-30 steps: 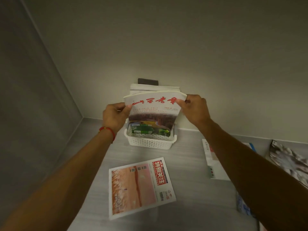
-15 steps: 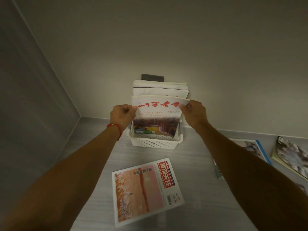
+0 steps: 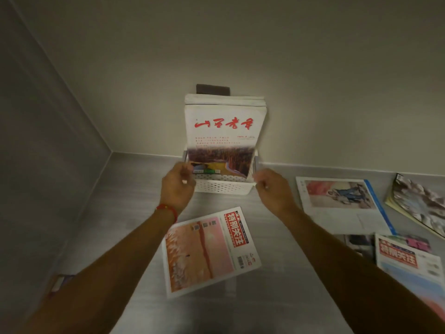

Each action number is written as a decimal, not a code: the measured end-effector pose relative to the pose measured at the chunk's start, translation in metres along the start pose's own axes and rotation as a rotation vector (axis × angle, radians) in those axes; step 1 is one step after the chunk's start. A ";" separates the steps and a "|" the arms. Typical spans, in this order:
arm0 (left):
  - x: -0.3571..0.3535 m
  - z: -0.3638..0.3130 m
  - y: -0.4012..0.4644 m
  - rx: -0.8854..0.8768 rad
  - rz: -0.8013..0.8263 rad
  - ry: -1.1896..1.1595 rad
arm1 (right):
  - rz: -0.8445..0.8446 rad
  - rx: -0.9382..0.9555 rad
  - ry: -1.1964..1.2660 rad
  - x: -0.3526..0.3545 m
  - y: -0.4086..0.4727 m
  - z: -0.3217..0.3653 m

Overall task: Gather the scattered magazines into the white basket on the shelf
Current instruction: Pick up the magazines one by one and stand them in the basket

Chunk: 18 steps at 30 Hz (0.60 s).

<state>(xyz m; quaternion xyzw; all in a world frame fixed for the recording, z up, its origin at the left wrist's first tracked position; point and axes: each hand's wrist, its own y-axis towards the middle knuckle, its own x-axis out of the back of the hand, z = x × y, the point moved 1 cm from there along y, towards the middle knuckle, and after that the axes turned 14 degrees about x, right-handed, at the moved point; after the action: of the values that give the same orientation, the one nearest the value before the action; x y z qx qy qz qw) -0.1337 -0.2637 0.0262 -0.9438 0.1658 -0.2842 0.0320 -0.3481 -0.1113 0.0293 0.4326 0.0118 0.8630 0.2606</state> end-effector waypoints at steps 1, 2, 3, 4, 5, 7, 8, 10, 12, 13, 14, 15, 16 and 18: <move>-0.008 0.018 -0.017 -0.015 0.034 0.080 | 0.067 -0.003 -0.022 -0.008 -0.023 -0.006; -0.016 0.037 -0.034 -0.006 0.091 0.182 | 0.150 -0.029 -0.035 -0.017 -0.046 -0.013; -0.024 0.054 -0.048 0.019 0.165 0.294 | 0.242 -0.060 -0.050 -0.025 -0.069 -0.020; -0.032 0.069 -0.060 0.035 0.236 0.405 | 0.337 -0.087 -0.069 -0.033 -0.090 -0.027; -0.040 0.081 -0.067 0.026 0.283 0.519 | 0.414 -0.095 -0.093 -0.039 -0.109 -0.033; -0.050 0.097 -0.076 -0.024 0.333 0.751 | 0.483 -0.091 -0.139 -0.043 -0.138 -0.042; -0.053 0.103 -0.079 -0.034 0.356 0.843 | 0.476 -0.097 -0.138 -0.042 -0.149 -0.045; -0.062 0.108 -0.086 -0.017 0.381 0.945 | 0.425 -0.117 -0.116 -0.033 -0.165 -0.052; -0.072 0.107 -0.095 -0.022 0.359 0.962 | 0.332 -0.172 -0.116 -0.017 -0.173 -0.063; -0.079 0.105 -0.100 -0.039 0.348 0.961 | 0.280 -0.211 -0.130 -0.008 -0.174 -0.071; -0.087 0.101 -0.105 -0.068 0.347 0.965 | 0.240 -0.252 -0.154 0.003 -0.174 -0.080; -0.096 0.097 -0.111 -0.099 0.360 0.970 | 0.214 -0.290 -0.186 0.013 -0.173 -0.091; -0.106 0.093 -0.118 -0.125 0.387 0.972 | 0.202 -0.327 -0.226 0.023 -0.171 -0.103; -0.128 0.084 -0.134 -0.169 0.430 0.963 | 0.218 -0.370 -0.315 0.043 -0.167 -0.128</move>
<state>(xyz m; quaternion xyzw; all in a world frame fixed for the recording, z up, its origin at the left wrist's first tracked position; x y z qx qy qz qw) -0.1485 -0.0980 -0.0909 -0.6506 0.3736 -0.6578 -0.0666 -0.3922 0.0789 -0.0594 0.5055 -0.2335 0.7954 0.2394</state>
